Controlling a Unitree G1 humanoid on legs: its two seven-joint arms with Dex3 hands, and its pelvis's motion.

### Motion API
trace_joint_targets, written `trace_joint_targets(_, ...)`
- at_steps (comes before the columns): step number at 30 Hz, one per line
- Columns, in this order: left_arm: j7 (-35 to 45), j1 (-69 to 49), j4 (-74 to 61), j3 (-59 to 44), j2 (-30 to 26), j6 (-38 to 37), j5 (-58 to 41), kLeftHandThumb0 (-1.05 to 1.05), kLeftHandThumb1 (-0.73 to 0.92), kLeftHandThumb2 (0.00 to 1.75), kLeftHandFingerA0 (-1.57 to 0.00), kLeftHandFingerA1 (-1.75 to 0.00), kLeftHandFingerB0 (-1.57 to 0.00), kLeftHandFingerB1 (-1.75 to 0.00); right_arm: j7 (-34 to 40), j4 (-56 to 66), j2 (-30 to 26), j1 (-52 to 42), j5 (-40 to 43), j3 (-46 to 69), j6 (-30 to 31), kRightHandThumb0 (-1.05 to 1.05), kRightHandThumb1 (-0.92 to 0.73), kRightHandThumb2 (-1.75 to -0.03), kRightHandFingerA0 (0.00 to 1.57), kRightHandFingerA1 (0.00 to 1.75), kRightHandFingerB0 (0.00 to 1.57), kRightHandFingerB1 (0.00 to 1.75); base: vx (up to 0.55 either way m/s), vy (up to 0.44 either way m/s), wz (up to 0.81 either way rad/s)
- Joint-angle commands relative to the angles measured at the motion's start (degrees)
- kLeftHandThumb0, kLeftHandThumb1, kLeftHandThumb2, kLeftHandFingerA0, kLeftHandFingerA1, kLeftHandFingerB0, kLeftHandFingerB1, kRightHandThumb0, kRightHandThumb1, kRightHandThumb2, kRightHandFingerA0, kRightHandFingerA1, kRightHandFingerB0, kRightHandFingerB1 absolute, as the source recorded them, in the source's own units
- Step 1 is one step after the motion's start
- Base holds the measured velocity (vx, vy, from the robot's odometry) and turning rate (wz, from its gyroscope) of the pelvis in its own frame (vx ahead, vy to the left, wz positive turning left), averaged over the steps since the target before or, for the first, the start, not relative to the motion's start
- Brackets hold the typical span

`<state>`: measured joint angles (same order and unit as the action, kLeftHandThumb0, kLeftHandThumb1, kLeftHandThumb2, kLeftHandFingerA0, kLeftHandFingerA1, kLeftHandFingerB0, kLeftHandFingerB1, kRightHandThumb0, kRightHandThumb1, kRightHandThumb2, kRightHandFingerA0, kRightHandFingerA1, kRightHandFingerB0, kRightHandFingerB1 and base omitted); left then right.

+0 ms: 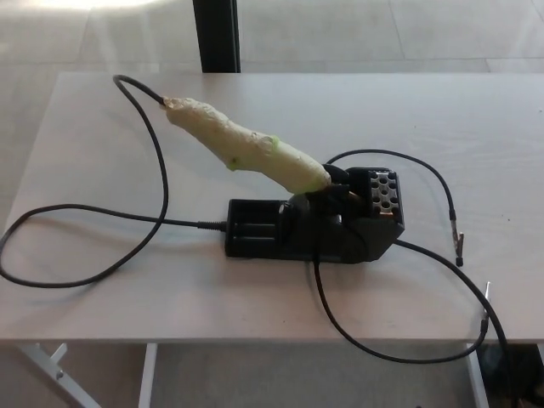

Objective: Use the left hand of the robot to grab the soldering gun kept on the middle of the table and pull it out of its base and keep it on the left side of the base

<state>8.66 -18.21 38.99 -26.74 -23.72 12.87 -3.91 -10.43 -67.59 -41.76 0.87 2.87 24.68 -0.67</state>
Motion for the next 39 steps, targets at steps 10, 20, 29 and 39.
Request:
trace_joint_targets(10,-22.9,30.5,-36.5,-12.9,0.6,8.3,-4.0,-0.50,0.72,0.61,-0.25,-0.69,-0.33,-0.49,-3.2,-2.0,-0.8,0.3,2.1,0.6,-2.7,-1.05,-0.31,-1.13,0.65,0.60,0.30,0.36,0.00,0.000,0.00)
trace_joint_targets(20,-9.9,59.6,-32.4,9.6,-6.2,3.9,8.1,-0.40,0.72,0.60,-0.40,-0.66,-0.39,-0.47,-3.4,-2.9,-1.7,0.6,1.3,0.0,-2.7,-1.05,-0.28,-1.17,0.63,0.59,0.28,0.37,0.00,0.000,0.00)
trace_joint_targets(29,-3.0,73.7,-29.3,23.9,-3.2,4.5,12.5,-0.39,0.70,0.61,-0.51,-0.72,-0.46,-0.51,-4.1,-2.9,-1.5,0.8,1.0,-0.4,-3.2,-1.05,-0.26,-1.18,0.62,0.59,0.30,0.38,0.00,0.000,0.00)
trace_joint_targets(39,5.4,76.2,-31.5,44.1,2.7,0.5,17.7,-0.39,0.63,0.58,-0.64,-0.67,-0.59,-0.55,-5.3,-2.7,-2.1,1.2,1.1,-0.5,-3.5,-1.05,-0.23,-1.17,0.60,0.58,0.35,0.39,0.00,0.000,0.00)
